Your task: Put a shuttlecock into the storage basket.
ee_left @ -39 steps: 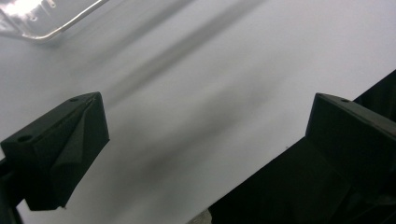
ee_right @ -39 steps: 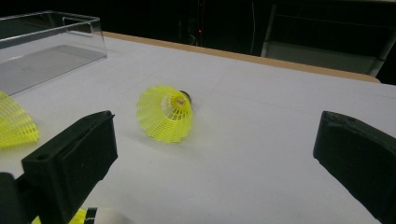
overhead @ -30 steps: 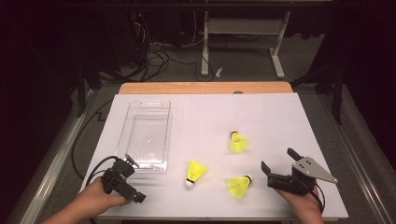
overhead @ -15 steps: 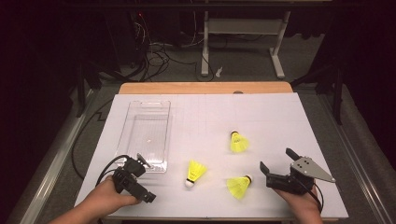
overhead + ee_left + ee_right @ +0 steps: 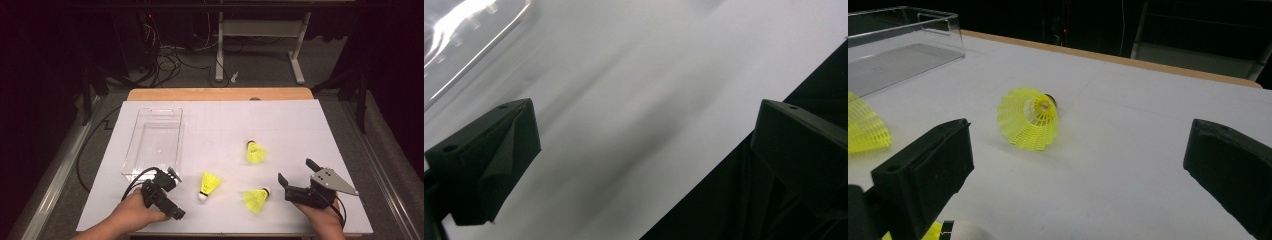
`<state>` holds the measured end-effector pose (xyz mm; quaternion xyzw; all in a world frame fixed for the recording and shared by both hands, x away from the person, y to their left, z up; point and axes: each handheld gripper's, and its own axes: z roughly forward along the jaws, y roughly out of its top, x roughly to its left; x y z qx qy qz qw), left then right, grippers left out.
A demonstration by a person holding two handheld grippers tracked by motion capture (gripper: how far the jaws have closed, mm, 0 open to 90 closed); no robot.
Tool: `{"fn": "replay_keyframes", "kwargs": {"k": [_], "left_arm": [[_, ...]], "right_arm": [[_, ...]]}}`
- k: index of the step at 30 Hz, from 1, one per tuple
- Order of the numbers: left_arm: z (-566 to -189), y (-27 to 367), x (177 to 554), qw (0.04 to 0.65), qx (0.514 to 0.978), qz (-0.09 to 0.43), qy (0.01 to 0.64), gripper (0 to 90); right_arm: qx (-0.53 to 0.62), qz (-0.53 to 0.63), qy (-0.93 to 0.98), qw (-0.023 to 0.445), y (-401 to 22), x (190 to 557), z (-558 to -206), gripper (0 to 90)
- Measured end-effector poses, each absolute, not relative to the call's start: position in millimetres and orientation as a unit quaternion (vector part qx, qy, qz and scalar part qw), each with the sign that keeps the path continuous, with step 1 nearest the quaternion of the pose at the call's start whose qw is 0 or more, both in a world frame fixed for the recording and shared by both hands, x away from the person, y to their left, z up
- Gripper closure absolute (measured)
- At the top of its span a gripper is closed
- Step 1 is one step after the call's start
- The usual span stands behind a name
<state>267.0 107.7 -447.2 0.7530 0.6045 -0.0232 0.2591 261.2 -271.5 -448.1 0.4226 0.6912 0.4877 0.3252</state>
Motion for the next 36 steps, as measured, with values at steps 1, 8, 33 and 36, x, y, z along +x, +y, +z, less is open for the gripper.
{"fn": "replay_keyframes", "kwargs": {"k": [1,8,33,36], "left_arm": [[-447.6,103.6,266.3,0.262,0.753,-0.026,0.603,0.6],[-447.9,86.5,265.5,0.259,0.761,-0.035,0.594,0.6],[-444.4,40.3,277.8,0.259,0.776,-0.042,0.573,0.6],[-445.7,36.1,280.9,0.259,0.775,-0.038,0.575,0.6]], "right_arm": [[0.423,0.488,0.691,0.325,-271.6,261.1,-448.1,0.2],[0.423,0.488,0.691,0.325,-271.4,261.0,-448.2,0.2],[0.42,0.489,0.693,0.323,-271.1,261.2,-448.0,0.2],[0.421,0.489,0.693,0.322,-270.9,261.3,-448.2,0.2]]}}
